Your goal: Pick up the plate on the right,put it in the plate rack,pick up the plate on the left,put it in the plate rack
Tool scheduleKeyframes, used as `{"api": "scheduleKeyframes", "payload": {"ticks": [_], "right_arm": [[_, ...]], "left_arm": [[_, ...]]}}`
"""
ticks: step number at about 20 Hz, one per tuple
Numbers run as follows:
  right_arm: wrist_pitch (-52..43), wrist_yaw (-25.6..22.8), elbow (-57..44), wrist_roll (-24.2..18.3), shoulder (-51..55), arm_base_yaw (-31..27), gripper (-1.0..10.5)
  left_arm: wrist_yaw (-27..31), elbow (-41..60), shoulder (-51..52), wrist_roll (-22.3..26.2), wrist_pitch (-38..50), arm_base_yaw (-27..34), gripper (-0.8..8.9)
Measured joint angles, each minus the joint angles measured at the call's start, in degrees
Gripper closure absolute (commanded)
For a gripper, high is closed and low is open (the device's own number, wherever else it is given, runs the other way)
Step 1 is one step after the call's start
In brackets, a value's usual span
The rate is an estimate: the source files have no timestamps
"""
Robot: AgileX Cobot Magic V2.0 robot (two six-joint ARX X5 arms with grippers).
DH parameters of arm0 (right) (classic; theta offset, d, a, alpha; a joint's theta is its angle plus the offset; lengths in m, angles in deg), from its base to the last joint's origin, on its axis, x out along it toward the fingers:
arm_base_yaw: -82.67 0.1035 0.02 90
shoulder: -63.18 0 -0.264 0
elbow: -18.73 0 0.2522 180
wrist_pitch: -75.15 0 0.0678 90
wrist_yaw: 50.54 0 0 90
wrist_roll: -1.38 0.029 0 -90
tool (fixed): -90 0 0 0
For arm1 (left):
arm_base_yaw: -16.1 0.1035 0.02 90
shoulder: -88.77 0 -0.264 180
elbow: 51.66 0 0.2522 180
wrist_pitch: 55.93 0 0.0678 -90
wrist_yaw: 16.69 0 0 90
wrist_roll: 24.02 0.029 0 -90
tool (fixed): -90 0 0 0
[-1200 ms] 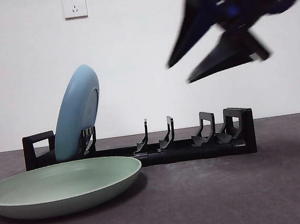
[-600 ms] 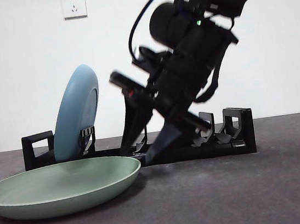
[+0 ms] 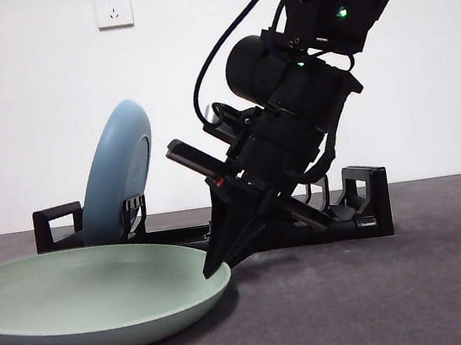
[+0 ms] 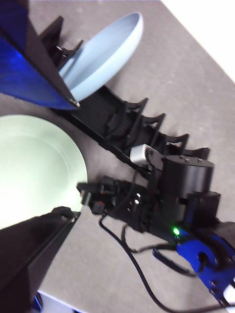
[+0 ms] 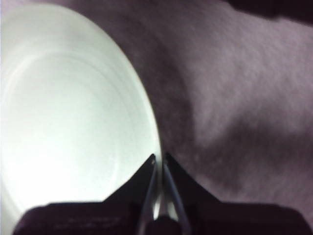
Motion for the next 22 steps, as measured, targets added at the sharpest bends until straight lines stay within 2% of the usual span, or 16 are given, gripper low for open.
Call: {"api": "scheduleKeyframes", "payload": {"ticks": [3,6,8,10,15,19,22], "right_arm": [[5.4,-0.6,0.0,-0.1,1.6,0.2,9.6],[11.5,-1.5,0.0,-1.8,6.5,0.2,9.6],[15.0,-4.0,0.0,-3.3,11.1,-0.1,9.6],[17.9,-8.0,0.0,-4.5,15.2,-0.6,9.6],[23.4,-8.4,0.0,-5.3,22.3,-4.9,9.6],[28.8,-8.4,0.0,-5.3,26.2,-8.7,9.6],[31.6,-7.8,0.0,-5.8,28.0,-10.7,9.6]], "left_arm": [[0.2,0.0,-1.5,0.0,-0.1,0.0,4.68],[0.1,0.0,-2.6,0.5,-0.1,-0.6,4.68],[-0.2,0.0,-3.1,1.1,-0.4,-2.2,4.68],[-1.6,0.0,-3.7,1.5,-0.4,-4.7,4.68],[-2.2,0.0,-7.1,1.4,-0.3,-14.7,4.68],[3.8,0.0,-13.7,1.2,0.4,-23.5,4.69],[8.2,0.0,-19.5,0.8,0.7,-28.0,4.69]]}}
